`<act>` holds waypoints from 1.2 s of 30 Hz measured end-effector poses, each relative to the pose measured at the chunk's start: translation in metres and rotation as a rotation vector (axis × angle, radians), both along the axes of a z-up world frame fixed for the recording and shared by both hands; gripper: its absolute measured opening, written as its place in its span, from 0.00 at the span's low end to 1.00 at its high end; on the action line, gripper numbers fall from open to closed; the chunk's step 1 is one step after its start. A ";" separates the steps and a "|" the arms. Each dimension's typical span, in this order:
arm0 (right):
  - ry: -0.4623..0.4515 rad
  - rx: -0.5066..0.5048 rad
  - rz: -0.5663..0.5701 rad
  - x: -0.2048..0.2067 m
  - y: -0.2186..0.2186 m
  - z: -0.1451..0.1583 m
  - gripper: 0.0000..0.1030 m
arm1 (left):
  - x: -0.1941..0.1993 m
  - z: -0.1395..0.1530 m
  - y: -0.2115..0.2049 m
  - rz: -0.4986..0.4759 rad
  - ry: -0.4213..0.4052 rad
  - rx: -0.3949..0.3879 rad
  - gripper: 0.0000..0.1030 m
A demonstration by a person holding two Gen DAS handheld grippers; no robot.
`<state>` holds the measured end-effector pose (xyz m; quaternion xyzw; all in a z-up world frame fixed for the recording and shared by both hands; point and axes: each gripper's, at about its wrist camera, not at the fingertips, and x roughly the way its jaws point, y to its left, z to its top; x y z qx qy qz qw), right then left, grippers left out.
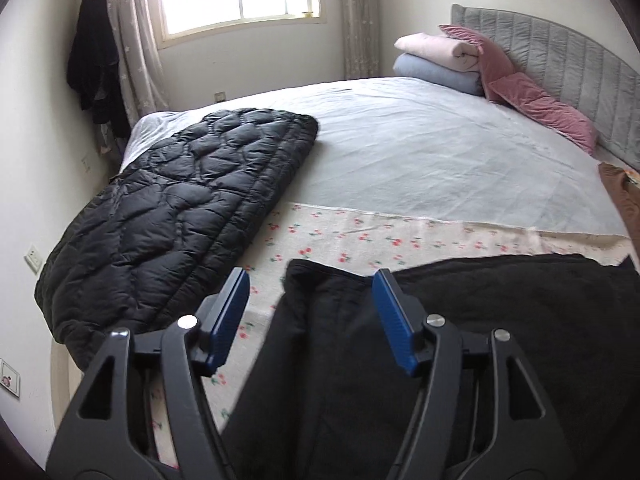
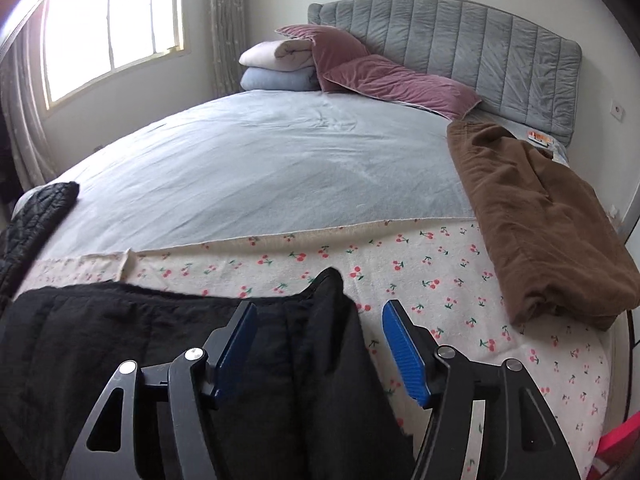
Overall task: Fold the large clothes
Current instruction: 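Open both grippers to release the folded hem and pull back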
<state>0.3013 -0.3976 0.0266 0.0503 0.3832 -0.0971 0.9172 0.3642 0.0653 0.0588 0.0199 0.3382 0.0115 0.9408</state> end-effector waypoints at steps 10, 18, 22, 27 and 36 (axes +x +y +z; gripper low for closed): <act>0.128 0.051 0.352 0.013 0.146 -0.039 0.64 | -0.011 -0.045 -0.110 -0.229 0.142 -0.044 0.67; 0.219 0.165 -0.025 0.064 -0.045 -0.066 0.41 | 0.060 -0.091 0.042 0.155 0.274 0.160 0.62; 0.223 0.098 -0.223 0.046 -0.085 -0.056 0.47 | 0.056 -0.081 0.082 0.277 0.287 0.117 0.59; 0.166 0.072 -0.070 -0.002 -0.038 -0.027 0.61 | 0.006 -0.047 0.043 0.128 0.230 0.060 0.64; 0.148 0.014 0.323 -0.084 0.119 -0.018 0.80 | -0.105 -0.028 -0.039 -0.157 0.218 -0.034 0.90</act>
